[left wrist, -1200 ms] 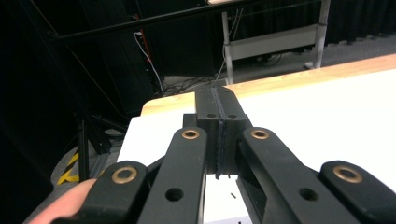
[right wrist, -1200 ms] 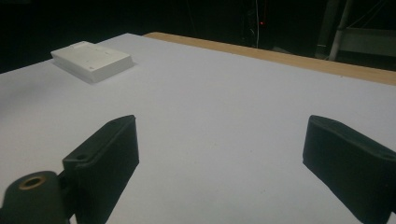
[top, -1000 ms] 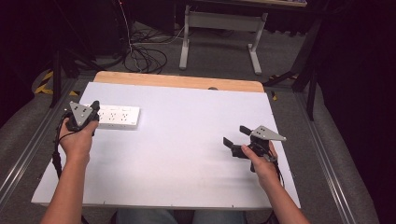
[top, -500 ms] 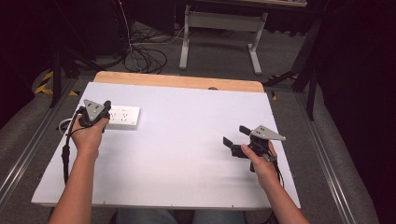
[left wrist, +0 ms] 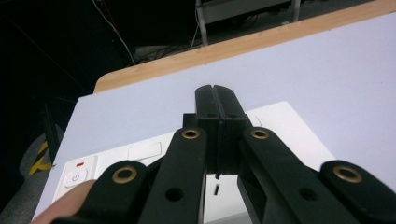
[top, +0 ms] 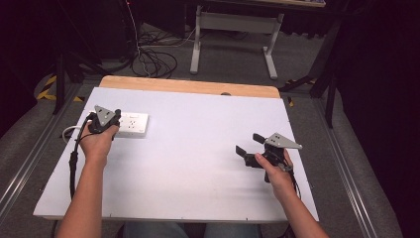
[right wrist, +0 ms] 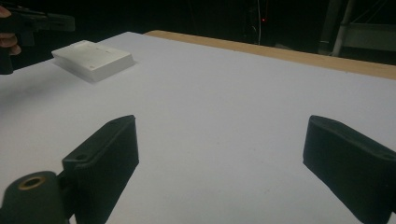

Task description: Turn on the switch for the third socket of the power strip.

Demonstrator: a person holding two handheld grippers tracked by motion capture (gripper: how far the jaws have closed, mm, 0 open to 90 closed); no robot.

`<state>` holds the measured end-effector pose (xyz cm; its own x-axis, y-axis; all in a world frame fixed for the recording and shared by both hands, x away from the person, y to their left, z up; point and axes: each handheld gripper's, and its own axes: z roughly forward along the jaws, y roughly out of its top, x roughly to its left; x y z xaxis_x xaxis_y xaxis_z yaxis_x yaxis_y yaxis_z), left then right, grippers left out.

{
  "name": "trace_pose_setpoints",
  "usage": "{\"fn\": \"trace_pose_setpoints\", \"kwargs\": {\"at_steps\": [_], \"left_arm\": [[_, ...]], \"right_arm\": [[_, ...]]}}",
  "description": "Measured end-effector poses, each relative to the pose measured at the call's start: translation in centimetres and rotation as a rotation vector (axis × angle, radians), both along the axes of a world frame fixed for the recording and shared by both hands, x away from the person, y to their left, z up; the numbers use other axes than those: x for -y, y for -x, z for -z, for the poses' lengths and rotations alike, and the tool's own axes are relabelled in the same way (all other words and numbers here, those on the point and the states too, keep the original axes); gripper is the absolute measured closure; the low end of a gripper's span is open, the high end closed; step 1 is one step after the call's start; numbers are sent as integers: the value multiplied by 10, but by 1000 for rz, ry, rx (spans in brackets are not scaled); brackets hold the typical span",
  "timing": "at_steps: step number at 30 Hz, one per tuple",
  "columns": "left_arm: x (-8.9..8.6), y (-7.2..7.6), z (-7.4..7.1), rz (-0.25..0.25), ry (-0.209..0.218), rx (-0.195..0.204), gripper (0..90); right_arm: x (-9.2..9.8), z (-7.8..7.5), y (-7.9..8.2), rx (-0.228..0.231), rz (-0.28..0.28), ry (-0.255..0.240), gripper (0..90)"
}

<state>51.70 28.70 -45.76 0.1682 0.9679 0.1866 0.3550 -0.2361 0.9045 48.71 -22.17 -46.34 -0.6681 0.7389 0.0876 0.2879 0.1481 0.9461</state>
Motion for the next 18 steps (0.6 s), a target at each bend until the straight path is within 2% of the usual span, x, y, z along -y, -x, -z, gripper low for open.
{"fn": "trace_pose_setpoints", "kwargs": {"at_steps": [12, 18], "left_arm": [[1, -7, 6, 13, 22, -19, 899], [3, -12, 7, 22, 18, -34, 899]], "right_arm": [[-2, 0, 0, -1, -9, 0, 109], [-4, 0, 1, -1, -12, 2, 109]]}}
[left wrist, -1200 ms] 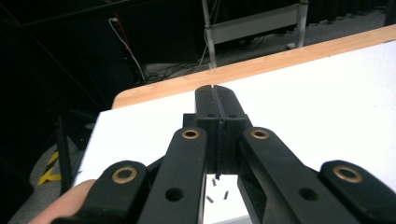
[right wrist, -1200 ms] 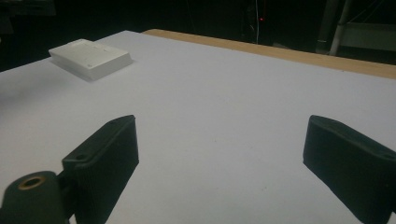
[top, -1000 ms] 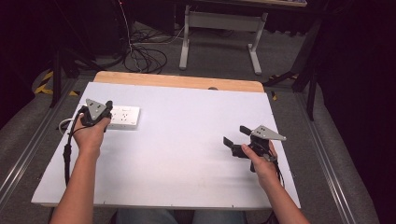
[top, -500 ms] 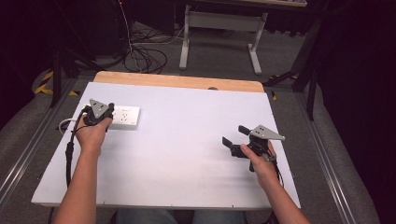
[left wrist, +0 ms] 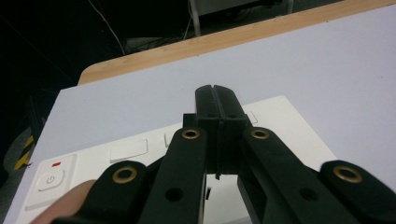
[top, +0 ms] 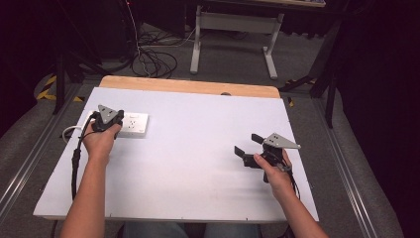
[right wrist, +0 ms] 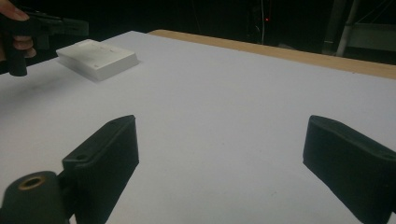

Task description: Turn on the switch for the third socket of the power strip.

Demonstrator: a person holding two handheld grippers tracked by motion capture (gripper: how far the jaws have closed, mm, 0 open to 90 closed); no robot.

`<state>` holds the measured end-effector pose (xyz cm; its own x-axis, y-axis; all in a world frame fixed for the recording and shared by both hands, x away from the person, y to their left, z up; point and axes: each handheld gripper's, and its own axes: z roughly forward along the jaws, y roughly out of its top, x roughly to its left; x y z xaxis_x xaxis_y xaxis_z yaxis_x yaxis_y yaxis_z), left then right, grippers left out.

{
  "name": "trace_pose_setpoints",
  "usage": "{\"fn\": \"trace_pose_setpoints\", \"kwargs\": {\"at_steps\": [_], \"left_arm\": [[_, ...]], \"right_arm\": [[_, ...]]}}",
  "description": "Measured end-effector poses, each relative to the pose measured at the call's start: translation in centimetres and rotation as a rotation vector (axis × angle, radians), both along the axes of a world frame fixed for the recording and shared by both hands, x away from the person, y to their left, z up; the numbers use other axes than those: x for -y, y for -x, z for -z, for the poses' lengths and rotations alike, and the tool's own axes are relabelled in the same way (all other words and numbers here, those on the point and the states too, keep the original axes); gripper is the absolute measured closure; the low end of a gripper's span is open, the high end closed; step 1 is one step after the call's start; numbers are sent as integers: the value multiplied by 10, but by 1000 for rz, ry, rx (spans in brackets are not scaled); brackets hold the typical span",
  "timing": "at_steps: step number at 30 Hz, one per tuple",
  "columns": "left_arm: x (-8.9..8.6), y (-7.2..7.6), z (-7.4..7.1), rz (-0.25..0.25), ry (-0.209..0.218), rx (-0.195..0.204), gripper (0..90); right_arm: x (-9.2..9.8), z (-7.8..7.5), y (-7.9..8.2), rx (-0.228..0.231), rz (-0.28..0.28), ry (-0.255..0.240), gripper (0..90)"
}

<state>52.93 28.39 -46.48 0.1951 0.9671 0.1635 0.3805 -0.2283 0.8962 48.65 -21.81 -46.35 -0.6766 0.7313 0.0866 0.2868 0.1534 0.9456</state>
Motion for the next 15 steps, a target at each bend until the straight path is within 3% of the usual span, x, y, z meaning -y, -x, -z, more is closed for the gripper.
{"fn": "trace_pose_setpoints", "kwargs": {"at_steps": [15], "left_arm": [[11, -17, 1, 17, -21, -64, 899]], "right_arm": [[2, 0, -1, 0, 2, -6, 109]]}}
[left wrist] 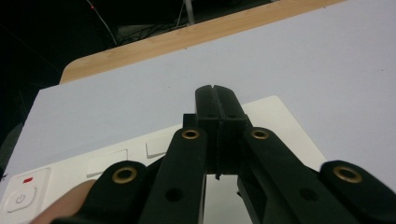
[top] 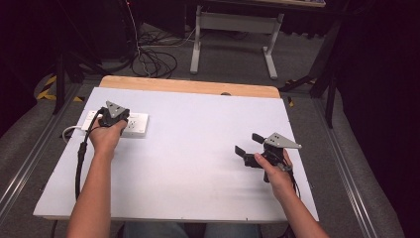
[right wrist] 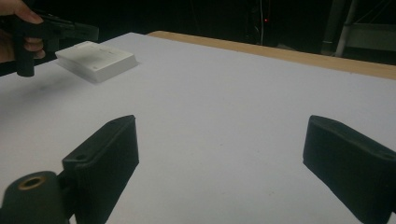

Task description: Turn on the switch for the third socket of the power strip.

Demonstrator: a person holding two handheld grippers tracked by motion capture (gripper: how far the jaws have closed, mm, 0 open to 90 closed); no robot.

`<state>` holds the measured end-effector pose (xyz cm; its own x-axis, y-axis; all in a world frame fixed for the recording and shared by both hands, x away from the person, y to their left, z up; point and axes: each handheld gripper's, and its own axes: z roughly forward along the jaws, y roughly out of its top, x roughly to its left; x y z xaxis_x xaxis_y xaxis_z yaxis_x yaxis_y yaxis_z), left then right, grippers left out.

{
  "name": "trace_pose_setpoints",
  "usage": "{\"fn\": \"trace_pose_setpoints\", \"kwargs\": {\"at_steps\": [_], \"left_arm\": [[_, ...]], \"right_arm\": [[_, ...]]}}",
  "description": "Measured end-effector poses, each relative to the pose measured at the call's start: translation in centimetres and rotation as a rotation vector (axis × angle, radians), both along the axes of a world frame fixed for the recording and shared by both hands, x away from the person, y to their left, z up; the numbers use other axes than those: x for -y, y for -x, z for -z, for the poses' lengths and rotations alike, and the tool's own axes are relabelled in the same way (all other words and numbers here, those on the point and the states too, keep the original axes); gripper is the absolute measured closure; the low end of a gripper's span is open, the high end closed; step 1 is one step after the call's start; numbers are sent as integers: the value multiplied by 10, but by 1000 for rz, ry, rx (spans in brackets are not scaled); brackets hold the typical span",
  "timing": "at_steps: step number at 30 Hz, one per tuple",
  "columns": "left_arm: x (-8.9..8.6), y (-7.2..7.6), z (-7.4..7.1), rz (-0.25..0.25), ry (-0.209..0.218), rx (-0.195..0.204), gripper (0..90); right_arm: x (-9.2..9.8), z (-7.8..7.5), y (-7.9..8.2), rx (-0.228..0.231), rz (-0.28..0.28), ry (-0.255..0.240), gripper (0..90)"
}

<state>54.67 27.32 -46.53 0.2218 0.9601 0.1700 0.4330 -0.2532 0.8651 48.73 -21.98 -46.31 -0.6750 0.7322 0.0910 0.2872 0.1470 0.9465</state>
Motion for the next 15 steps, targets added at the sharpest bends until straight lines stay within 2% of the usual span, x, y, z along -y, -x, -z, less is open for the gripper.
{"fn": "trace_pose_setpoints", "kwargs": {"at_steps": [4, 10, 13, 15], "left_arm": [[-1, -4, 4, -9, 1, -22, 899], [-2, -6, 7, -14, 8, -33, 899], [-1, -10, 8, -10, -9, -48, 899], [2, -12, 7, -14, -4, -48, 899]], "right_arm": [[0, 0, 0, -3, 3, -3, 109], [0, 1, -1, -9, 3, 4, 109], [0, 1, -1, -10, 3, 5, 109], [0, 1, -1, -12, 4, 5, 109]]}}
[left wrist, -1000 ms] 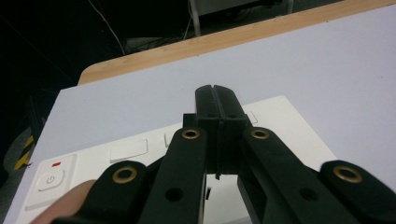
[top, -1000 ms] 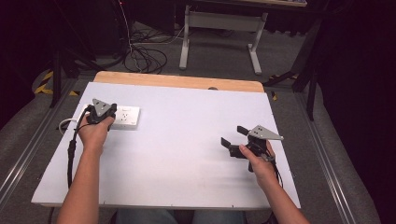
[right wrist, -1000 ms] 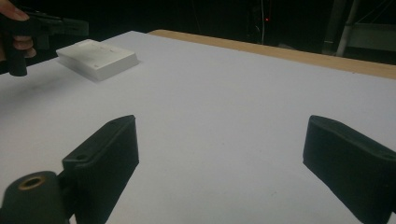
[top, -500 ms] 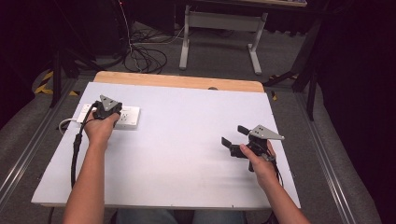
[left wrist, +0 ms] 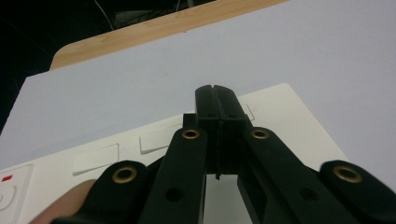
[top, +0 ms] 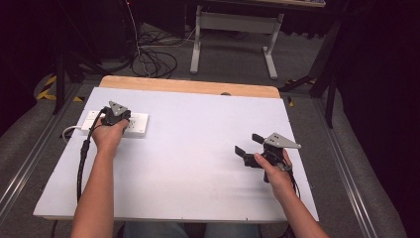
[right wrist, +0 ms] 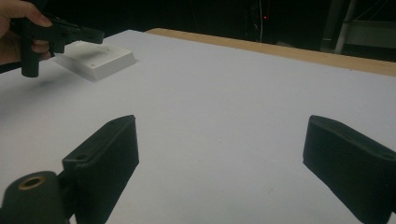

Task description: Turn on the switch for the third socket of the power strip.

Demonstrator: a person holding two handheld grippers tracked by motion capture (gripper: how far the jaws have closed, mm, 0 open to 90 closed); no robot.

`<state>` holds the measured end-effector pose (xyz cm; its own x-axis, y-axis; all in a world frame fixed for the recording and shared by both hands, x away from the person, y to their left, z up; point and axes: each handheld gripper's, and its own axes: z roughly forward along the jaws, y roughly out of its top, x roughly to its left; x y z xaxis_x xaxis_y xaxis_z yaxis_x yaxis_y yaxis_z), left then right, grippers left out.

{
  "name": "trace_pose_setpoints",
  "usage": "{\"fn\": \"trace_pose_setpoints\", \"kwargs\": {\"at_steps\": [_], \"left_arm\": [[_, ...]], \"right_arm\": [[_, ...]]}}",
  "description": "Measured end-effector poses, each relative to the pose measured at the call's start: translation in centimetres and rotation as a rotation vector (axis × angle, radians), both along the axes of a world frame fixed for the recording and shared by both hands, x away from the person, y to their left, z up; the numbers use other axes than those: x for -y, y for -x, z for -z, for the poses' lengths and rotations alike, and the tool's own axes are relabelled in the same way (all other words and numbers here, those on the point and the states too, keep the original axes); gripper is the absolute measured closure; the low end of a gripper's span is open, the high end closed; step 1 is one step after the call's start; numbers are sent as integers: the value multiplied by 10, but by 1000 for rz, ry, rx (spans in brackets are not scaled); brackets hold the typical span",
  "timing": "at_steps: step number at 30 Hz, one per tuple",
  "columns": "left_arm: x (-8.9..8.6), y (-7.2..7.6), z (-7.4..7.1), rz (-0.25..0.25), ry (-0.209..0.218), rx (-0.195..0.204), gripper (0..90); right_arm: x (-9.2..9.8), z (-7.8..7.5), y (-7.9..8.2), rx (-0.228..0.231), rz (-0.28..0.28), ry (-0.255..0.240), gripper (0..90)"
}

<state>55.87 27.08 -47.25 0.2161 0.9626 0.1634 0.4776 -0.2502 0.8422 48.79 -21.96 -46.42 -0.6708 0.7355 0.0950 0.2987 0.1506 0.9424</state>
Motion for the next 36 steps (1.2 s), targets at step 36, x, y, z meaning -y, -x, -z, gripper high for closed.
{"fn": "trace_pose_setpoints", "kwargs": {"at_steps": [36], "left_arm": [[9, -21, 7, -6, -72, -53, 899]], "right_arm": [[-1, 1, 1, -10, 3, 2, 109]]}}
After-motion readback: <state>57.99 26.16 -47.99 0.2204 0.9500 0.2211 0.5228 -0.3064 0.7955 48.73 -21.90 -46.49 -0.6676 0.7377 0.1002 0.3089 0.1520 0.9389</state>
